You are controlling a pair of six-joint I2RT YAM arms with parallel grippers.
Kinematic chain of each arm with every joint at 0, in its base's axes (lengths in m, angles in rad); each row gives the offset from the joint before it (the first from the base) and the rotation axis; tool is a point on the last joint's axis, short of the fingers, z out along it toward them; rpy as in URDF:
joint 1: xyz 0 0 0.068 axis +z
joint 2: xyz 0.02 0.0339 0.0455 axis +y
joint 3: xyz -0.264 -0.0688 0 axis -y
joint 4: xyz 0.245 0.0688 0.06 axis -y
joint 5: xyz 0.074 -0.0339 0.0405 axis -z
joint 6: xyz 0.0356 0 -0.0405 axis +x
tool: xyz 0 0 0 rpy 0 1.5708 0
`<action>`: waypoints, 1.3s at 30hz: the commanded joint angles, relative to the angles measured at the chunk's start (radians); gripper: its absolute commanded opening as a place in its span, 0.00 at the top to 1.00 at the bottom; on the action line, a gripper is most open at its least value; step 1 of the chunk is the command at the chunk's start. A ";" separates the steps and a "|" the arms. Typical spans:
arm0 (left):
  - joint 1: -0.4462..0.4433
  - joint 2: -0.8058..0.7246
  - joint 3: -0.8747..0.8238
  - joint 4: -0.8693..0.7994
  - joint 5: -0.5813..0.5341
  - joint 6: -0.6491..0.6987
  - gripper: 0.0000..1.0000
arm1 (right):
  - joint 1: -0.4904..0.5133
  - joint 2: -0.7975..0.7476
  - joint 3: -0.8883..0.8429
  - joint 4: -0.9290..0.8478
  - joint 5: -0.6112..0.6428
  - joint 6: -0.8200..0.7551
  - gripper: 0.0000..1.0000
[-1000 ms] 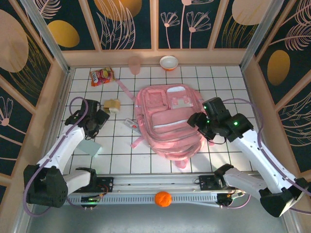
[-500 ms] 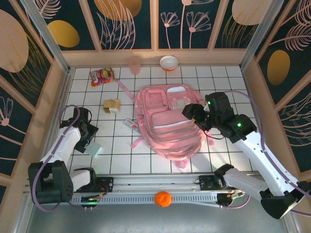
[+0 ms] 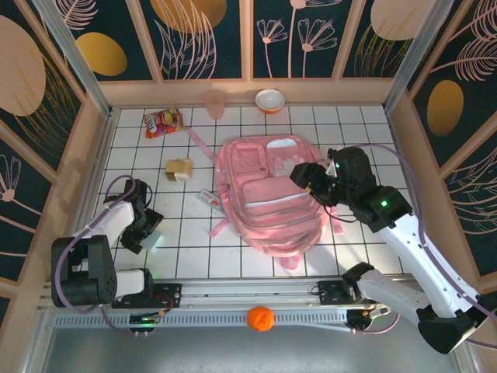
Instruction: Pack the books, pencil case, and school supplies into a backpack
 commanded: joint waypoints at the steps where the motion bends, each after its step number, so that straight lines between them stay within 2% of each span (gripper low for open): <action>1: 0.007 0.035 -0.016 0.037 0.032 0.023 0.19 | -0.004 -0.017 -0.018 0.023 -0.010 -0.012 0.36; 7: 0.007 0.022 -0.021 0.039 0.022 0.011 0.44 | -0.004 -0.027 -0.010 0.004 0.002 -0.004 0.36; 12: 0.006 -0.020 0.003 0.021 0.036 0.033 0.51 | -0.004 -0.033 0.015 -0.025 0.016 -0.013 0.36; 15: 0.001 -0.070 0.056 0.016 0.056 0.107 0.54 | -0.003 -0.036 0.037 -0.038 0.027 -0.030 0.37; 20: -0.033 -0.145 0.201 0.047 0.069 0.359 0.57 | -0.004 -0.052 0.049 0.012 0.046 -0.093 0.41; 21: -0.035 -0.158 0.219 0.070 0.092 0.416 0.61 | -0.004 -0.059 0.044 0.040 0.048 -0.110 0.41; 23: -0.035 -0.180 0.241 0.135 0.181 0.541 0.72 | -0.004 -0.063 0.038 0.102 0.022 -0.156 0.41; 29: -0.039 -0.250 0.245 0.343 0.463 0.822 0.85 | -0.003 0.012 0.065 0.218 -0.115 -0.224 0.44; 34: -0.044 -0.303 0.265 0.404 0.666 1.160 0.84 | -0.004 0.101 0.118 0.269 -0.225 -0.285 0.44; 39: -0.074 -0.287 0.302 0.283 0.742 1.529 0.86 | -0.004 0.215 0.212 0.262 -0.355 -0.370 0.43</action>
